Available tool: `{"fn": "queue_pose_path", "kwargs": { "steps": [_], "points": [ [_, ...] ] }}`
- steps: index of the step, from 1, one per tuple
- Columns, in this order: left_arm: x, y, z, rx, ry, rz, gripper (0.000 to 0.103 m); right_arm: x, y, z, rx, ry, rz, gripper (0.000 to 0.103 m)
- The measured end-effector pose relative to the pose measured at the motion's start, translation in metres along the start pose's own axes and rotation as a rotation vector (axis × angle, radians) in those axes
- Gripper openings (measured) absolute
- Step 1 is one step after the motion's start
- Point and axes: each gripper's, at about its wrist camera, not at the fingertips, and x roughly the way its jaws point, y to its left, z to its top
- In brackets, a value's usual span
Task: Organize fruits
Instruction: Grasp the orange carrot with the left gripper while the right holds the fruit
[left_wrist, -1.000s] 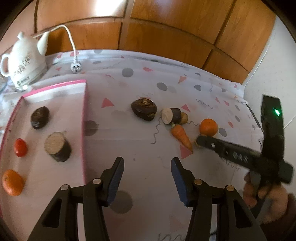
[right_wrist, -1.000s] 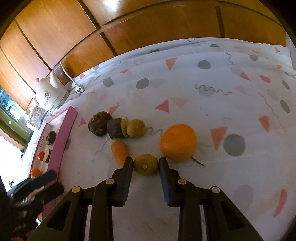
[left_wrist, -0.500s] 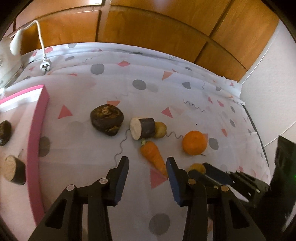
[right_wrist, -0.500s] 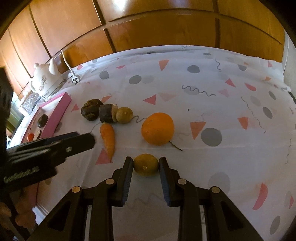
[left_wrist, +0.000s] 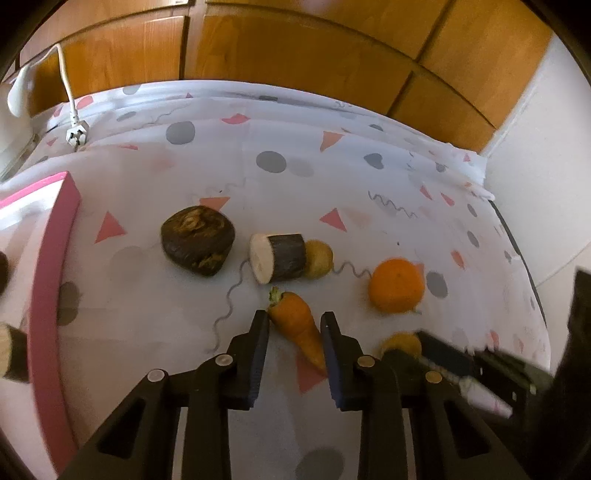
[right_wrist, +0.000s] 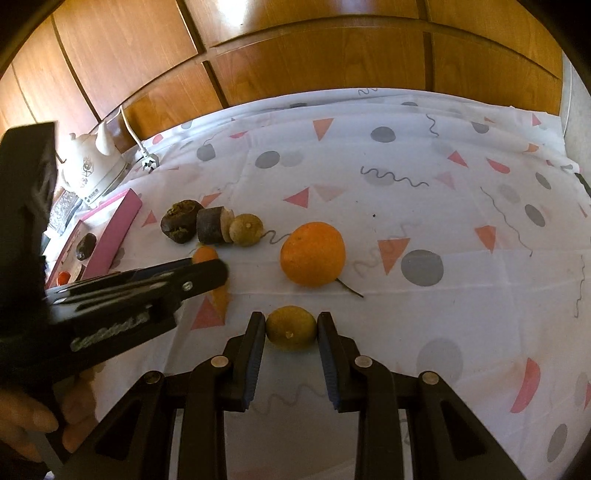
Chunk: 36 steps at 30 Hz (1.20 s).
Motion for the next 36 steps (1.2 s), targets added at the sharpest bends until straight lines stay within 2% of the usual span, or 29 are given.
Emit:
{"fn": "queue_pose_path", "kwargs": {
  "steps": [4, 7, 18, 23, 26, 29, 30, 32, 33, 36],
  "points": [
    [-0.025, 0.011, -0.014, 0.004, -0.025, -0.048, 0.025, 0.004, 0.000, -0.001, 0.002, 0.016, 0.008, 0.028],
    [-0.034, 0.015, -0.026, 0.018, -0.011, -0.060, 0.025, 0.004, 0.003, -0.002, -0.015, 0.006, -0.009, 0.028],
    [-0.027, 0.029, -0.029, -0.100, 0.049, -0.075, 0.030, 0.005, 0.009, -0.004, -0.038, 0.001, -0.048, 0.028],
    [-0.024, 0.026, -0.028, -0.103, 0.036, -0.082, 0.039, 0.006, 0.010, -0.005, -0.039, -0.003, -0.049, 0.028],
    [-0.022, 0.022, -0.026, -0.079, 0.029, -0.061, 0.039, 0.005, 0.009, -0.006, -0.035, -0.007, -0.045, 0.028],
    [-0.018, 0.020, -0.022, -0.072, 0.020, -0.052, 0.037, 0.004, 0.009, -0.007, -0.038, -0.012, -0.045, 0.028],
    [-0.017, 0.020, -0.021, -0.065, 0.014, -0.045, 0.033, 0.004, 0.009, -0.007, -0.039, -0.013, -0.044, 0.028],
    [-0.014, 0.019, -0.018, -0.056, 0.002, -0.033, 0.031, 0.004, 0.008, -0.007, -0.040, -0.013, -0.045, 0.028],
    [-0.014, 0.018, -0.016, -0.054, -0.005, -0.029, 0.026, 0.004, 0.008, -0.007, -0.042, -0.014, -0.046, 0.028],
    [-0.012, 0.017, -0.013, -0.040, -0.019, -0.022, 0.025, 0.003, 0.009, -0.008, -0.045, -0.017, -0.047, 0.028]
  ]
}}
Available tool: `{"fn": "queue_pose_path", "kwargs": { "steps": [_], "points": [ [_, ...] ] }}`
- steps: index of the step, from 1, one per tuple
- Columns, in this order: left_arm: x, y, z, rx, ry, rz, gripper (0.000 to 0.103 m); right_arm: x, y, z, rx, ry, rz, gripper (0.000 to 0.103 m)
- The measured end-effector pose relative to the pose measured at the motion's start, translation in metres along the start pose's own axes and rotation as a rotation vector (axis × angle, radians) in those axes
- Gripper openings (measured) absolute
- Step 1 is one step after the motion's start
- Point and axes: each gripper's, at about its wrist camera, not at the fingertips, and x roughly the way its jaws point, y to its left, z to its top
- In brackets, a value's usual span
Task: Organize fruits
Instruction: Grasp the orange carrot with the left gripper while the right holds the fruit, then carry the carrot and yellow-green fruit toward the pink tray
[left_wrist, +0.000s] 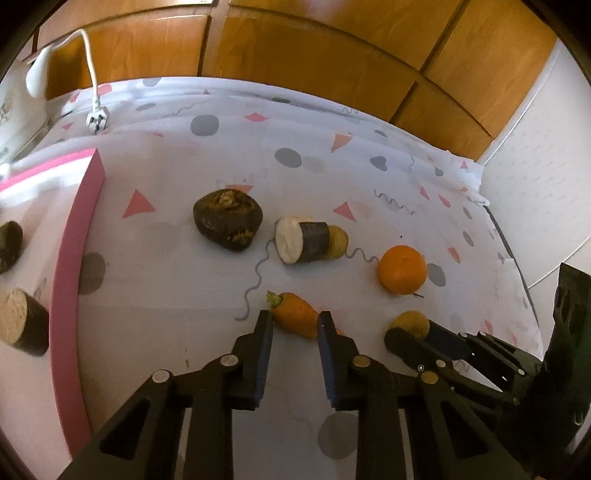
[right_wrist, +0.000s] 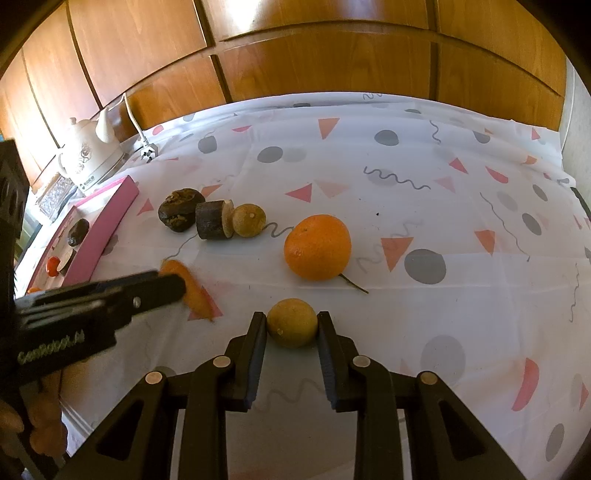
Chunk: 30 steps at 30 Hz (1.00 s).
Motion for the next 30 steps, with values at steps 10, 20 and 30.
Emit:
{"fn": "queue_pose_path", "kwargs": {
  "steps": [10, 20, 30],
  "points": [
    [0.009, 0.000, 0.013, -0.075, 0.050, -0.004, 0.032, 0.000, 0.000, 0.000, -0.004, -0.005, 0.001, 0.028],
    [0.013, -0.015, 0.011, -0.006, 0.024, 0.033, 0.027, -0.001, -0.001, -0.002, -0.002, -0.017, 0.015, 0.027],
    [-0.034, -0.011, -0.019, 0.117, -0.044, 0.033, 0.024, -0.003, 0.002, 0.000, 0.008, -0.008, 0.015, 0.027]
  ]
}}
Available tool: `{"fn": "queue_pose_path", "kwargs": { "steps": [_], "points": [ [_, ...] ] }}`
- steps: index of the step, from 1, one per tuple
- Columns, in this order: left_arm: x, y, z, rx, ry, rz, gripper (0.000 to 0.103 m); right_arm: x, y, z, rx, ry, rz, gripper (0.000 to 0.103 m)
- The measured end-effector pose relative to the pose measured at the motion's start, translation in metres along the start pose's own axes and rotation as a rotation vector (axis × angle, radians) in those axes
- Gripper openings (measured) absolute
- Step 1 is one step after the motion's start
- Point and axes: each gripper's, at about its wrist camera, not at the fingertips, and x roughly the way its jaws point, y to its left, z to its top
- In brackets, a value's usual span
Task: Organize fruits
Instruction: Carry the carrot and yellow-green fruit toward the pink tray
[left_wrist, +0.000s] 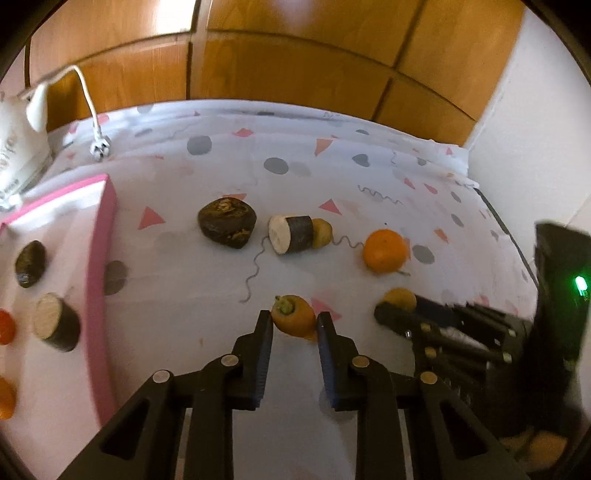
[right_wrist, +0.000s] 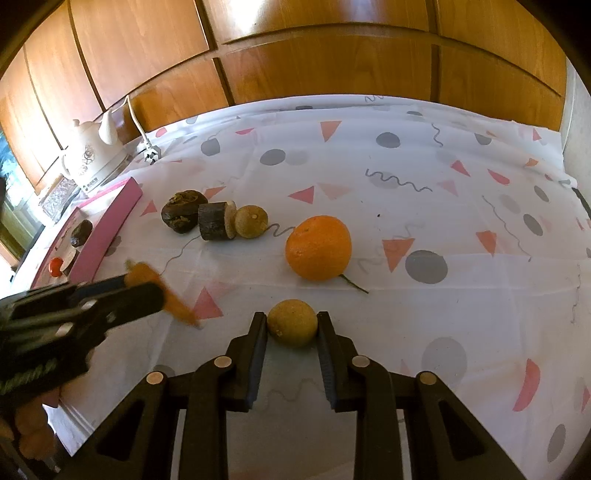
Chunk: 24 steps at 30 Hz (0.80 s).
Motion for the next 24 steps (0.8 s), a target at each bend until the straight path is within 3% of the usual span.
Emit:
{"fn": "queue_pose_path", "kwargs": {
  "steps": [10, 24],
  "points": [
    [-0.052, 0.025, -0.011, -0.040, -0.093, -0.014, 0.024, -0.005, 0.024, -0.003, -0.019, 0.021, 0.053, 0.026],
    [-0.107, 0.120, -0.032, -0.252, -0.168, 0.192, 0.024, -0.012, 0.139, 0.013, -0.232, 0.030, 0.260, 0.026]
  ]
}}
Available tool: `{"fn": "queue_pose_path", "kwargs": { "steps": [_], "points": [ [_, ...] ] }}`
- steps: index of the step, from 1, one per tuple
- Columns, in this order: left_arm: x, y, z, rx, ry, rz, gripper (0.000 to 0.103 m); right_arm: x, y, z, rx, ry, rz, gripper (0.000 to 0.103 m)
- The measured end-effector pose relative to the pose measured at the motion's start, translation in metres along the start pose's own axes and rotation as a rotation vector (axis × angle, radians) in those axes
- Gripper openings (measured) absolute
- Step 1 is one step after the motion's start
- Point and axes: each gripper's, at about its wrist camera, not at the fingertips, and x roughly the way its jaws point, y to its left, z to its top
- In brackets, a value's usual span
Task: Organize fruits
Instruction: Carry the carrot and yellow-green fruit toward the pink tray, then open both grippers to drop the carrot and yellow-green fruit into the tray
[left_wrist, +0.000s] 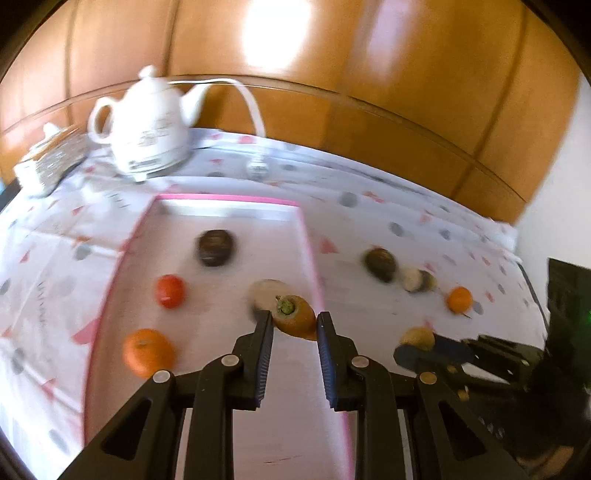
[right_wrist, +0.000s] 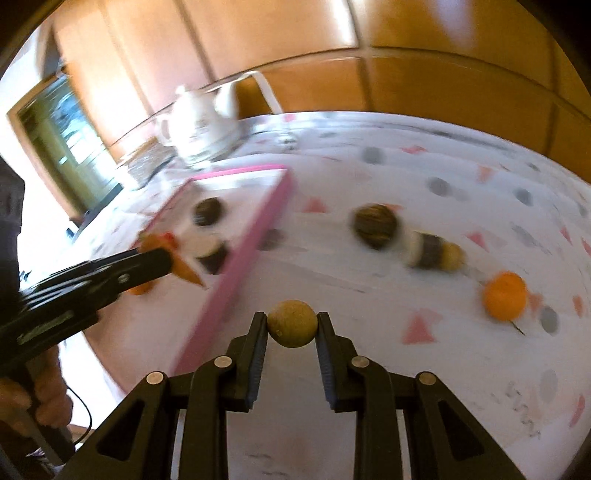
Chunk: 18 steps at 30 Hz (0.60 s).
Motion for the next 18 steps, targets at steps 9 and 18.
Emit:
{"fn": "queue_pose_path", "kwargs": {
  "steps": [9, 18],
  "points": [
    [-0.005, 0.040, 0.002, -0.097, -0.011, 0.061, 0.024, 0.019, 0.058, 0.017, -0.115, 0.035, 0.098, 0.026],
    [-0.009, 0.058, 0.005, -0.139, -0.019, 0.086, 0.024, 0.033, 0.084, 0.023, -0.143, 0.057, 0.118, 0.027]
  ]
}}
